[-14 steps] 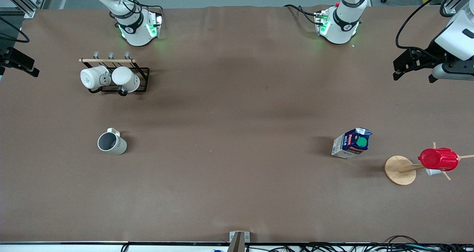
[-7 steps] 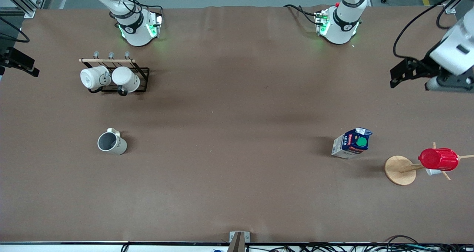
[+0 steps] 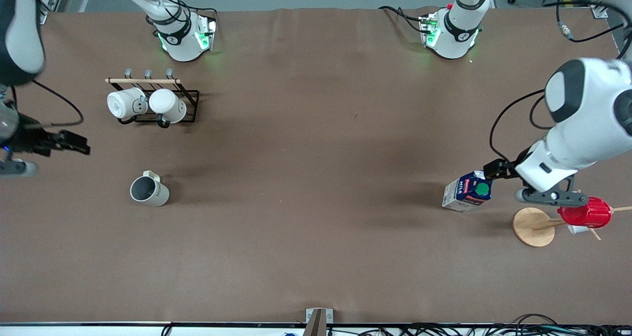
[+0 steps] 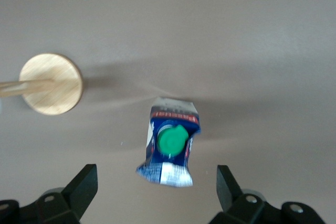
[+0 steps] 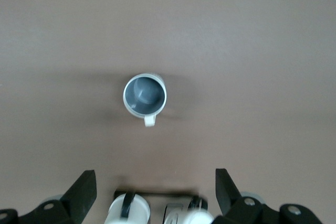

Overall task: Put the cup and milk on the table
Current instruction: 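Grasp the milk carton with the left gripper while the right gripper grasps the mug, then lift the mug with the right gripper while the left gripper lifts the carton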

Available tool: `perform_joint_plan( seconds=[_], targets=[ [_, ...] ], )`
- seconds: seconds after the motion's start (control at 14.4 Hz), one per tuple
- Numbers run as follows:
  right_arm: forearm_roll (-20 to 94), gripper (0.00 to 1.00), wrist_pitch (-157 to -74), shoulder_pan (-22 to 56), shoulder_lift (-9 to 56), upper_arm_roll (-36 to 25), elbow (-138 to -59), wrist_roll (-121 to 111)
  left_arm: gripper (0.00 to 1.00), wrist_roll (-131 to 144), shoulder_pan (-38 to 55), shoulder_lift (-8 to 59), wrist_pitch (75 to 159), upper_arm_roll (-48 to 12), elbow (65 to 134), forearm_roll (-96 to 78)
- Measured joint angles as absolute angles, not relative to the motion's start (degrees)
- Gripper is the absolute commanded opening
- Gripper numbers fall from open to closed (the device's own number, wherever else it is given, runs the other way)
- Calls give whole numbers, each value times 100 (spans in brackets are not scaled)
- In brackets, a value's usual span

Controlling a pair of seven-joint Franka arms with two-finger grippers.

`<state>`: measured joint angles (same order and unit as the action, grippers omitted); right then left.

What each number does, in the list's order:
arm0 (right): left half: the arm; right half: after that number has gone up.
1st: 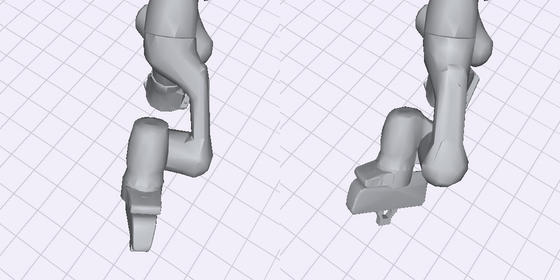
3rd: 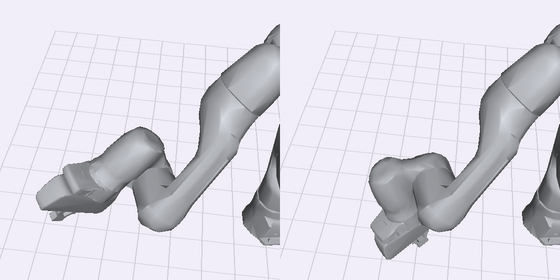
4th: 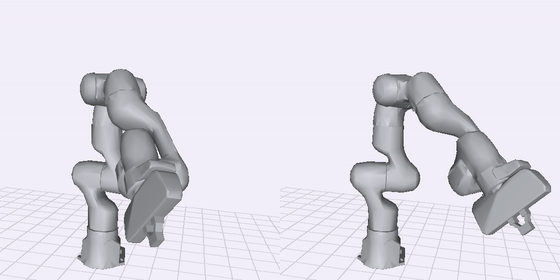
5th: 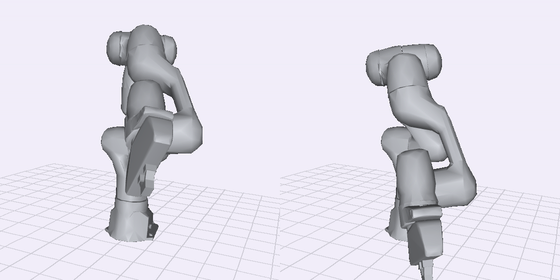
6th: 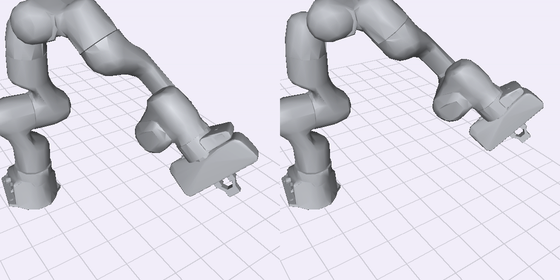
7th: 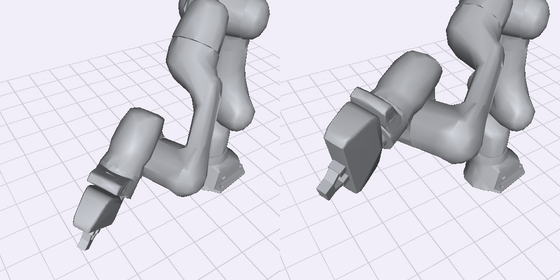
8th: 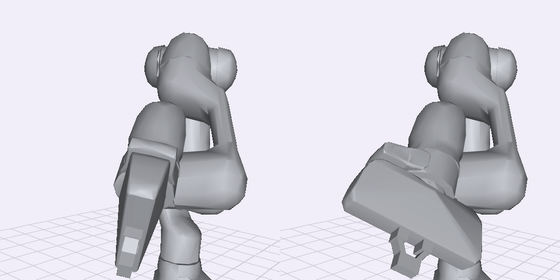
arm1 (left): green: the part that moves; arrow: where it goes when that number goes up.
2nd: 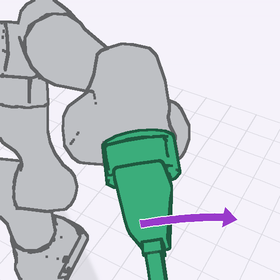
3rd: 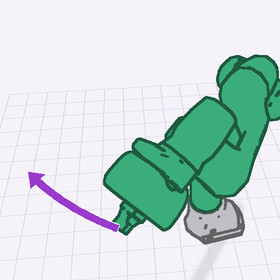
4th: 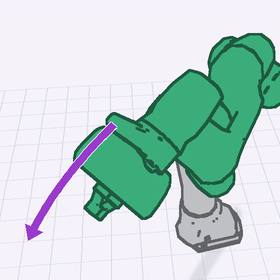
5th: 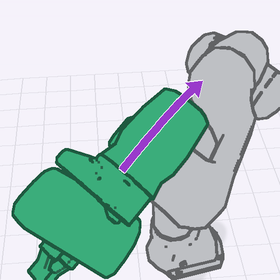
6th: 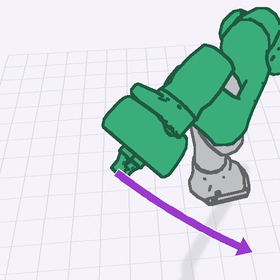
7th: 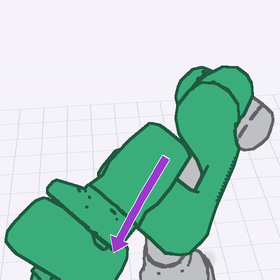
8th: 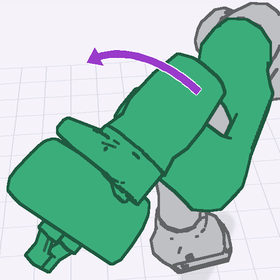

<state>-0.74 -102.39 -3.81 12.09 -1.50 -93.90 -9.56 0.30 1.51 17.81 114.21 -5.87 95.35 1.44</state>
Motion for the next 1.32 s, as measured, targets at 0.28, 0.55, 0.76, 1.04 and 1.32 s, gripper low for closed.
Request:
perform_joint_plan(
  seconds=[0.28,0.55,0.76,1.04,1.32],
  targets=[
    [-74,100,-11746,-402,1663,-151,-10170,-1506,94,8,207,2101,11601,-615,9672,147],
    [-77,100,-12995,-398,2099,-132,-10800,-1797,74,-131,234,2244,11605,-637,9787,524],
    [-78,100,-13703,-397,2426,-130,-11038,-1950,52,-171,235,2330,11605,-652,9801,562],
    [-78,65,-14025,-385,2678,-119,-11085,-2050,31,-171,235,2374,11608,-684,9797,562],
    [-78,10,-14027,-348,2695,-107,-11095,-2060,30,-171,236,2186,11490,-738,9647,562]
  ],
)
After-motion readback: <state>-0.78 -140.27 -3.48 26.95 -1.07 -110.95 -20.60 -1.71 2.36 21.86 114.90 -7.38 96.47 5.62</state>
